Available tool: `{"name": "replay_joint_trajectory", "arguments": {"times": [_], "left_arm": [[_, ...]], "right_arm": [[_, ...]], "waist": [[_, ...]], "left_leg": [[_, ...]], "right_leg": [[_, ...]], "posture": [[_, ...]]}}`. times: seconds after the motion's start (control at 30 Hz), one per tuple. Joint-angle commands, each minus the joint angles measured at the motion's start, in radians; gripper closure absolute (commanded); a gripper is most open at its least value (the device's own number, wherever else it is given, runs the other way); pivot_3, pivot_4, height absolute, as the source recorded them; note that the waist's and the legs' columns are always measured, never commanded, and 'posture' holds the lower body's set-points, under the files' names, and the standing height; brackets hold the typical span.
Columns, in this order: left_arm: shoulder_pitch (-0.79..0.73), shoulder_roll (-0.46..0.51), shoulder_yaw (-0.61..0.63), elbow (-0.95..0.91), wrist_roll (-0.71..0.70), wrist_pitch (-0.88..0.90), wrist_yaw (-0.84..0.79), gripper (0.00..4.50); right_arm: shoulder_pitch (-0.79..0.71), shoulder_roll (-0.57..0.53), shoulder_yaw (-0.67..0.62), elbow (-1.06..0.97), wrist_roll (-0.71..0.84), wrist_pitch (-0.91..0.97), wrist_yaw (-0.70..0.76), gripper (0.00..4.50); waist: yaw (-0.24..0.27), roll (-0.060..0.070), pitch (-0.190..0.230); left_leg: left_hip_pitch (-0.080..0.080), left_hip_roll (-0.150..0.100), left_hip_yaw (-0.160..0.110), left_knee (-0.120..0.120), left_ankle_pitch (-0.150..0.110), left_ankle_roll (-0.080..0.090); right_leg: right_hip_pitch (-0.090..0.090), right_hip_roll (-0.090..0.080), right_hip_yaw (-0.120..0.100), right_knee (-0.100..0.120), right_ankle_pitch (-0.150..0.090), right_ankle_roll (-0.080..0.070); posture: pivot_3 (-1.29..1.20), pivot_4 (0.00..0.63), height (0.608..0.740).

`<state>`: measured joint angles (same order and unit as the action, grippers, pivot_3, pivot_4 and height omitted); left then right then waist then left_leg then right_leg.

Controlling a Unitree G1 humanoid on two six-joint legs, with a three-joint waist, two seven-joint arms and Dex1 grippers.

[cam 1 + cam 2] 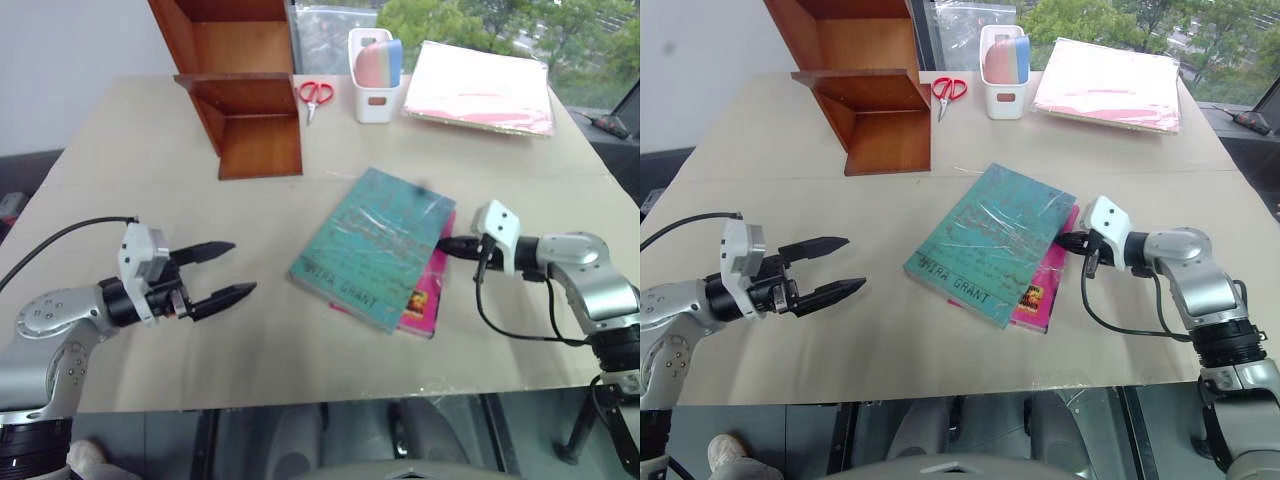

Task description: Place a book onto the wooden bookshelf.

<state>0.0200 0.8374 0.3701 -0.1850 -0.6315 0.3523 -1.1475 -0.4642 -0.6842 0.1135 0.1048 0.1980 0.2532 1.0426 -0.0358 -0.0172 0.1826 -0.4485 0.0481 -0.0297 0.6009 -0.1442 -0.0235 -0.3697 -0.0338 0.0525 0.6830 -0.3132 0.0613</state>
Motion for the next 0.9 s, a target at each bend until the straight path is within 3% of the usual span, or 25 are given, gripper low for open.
{"name": "replay_joint_trajectory", "arguments": {"times": [0.03,0.23,0.27,0.33,0.47,0.6,0.73,0.9], "left_arm": [[-0.017,-0.003,0.021,-0.003,-0.004,-0.018,0.009,0.00],[-0.120,-0.024,0.003,0.031,-0.039,0.084,0.097,0.00],[-0.137,-0.029,0.001,0.035,-0.043,0.102,0.114,0.00],[-0.170,-0.027,-0.010,0.039,-0.076,0.173,0.136,0.00],[-0.273,-0.009,-0.052,0.078,-0.123,0.383,0.212,0.00],[-0.471,-0.006,-0.135,0.250,-0.209,0.674,0.183,0.00],[-0.696,-0.058,-0.251,0.502,-0.176,0.888,0.188,0.00],[-0.970,-0.175,-0.353,0.918,-0.063,0.939,0.138,0.00]], "right_arm": [[-0.004,0.007,-0.025,-0.038,0.020,-0.018,0.004,4.42],[0.122,-0.068,-0.134,-0.175,0.086,0.000,0.023,4.42],[0.157,-0.088,-0.161,-0.211,0.114,0.016,0.041,4.19],[0.232,-0.123,-0.229,-0.294,0.178,0.065,0.046,3.51],[0.382,-0.163,-0.409,-0.503,0.327,0.181,0.016,1.54],[0.421,-0.141,-0.496,-0.694,0.452,0.266,-0.085,0.06],[0.399,-0.121,-0.450,-0.813,0.481,0.295,-0.175,0.06],[0.342,-0.082,-0.325,-0.882,0.428,0.298,-0.282,0.06]], "waist": [[0.000,0.000,0.000],[0.010,0.000,0.000],[0.018,0.000,0.000],[0.025,0.000,0.000],[0.021,0.000,0.000],[0.018,0.000,0.000],[0.017,-0.001,0.000],[0.023,-0.003,0.000]], "left_leg": [[0.000,0.000,0.000,0.000,0.000,0.000],[0.000,0.000,0.000,0.000,0.000,0.000],[-0.001,-0.001,-0.001,0.000,0.000,0.000],[-0.001,-0.001,-0.001,0.001,0.000,0.000],[0.000,-0.001,-0.001,0.001,0.000,0.000],[0.000,0.000,-0.003,0.007,0.000,0.000],[0.001,0.000,-0.003,0.012,0.000,0.000],[-0.001,-0.001,-0.004,0.015,0.000,0.000]], "right_leg": [[0.000,0.000,0.000,0.000,0.000,0.000],[0.000,0.000,0.000,0.001,0.000,0.000],[0.000,0.000,0.000,0.001,0.000,0.000],[0.000,-0.001,-0.001,0.001,0.000,0.000],[0.000,0.000,-0.001,0.003,0.000,0.000],[0.000,0.001,-0.001,0.011,-0.001,0.001],[0.001,0.002,-0.001,0.013,-0.002,0.004],[0.001,0.002,-0.001,0.013,-0.002,0.004]], "posture": [[0.00,0.150,0.740],[0.00,0.150,0.740],[0.00,0.150,0.740],[0.00,0.150,0.740],[0.00,0.150,0.740],[0.00,0.150,0.740],[0.00,0.150,0.740],[0.00,0.150,0.740]]}}
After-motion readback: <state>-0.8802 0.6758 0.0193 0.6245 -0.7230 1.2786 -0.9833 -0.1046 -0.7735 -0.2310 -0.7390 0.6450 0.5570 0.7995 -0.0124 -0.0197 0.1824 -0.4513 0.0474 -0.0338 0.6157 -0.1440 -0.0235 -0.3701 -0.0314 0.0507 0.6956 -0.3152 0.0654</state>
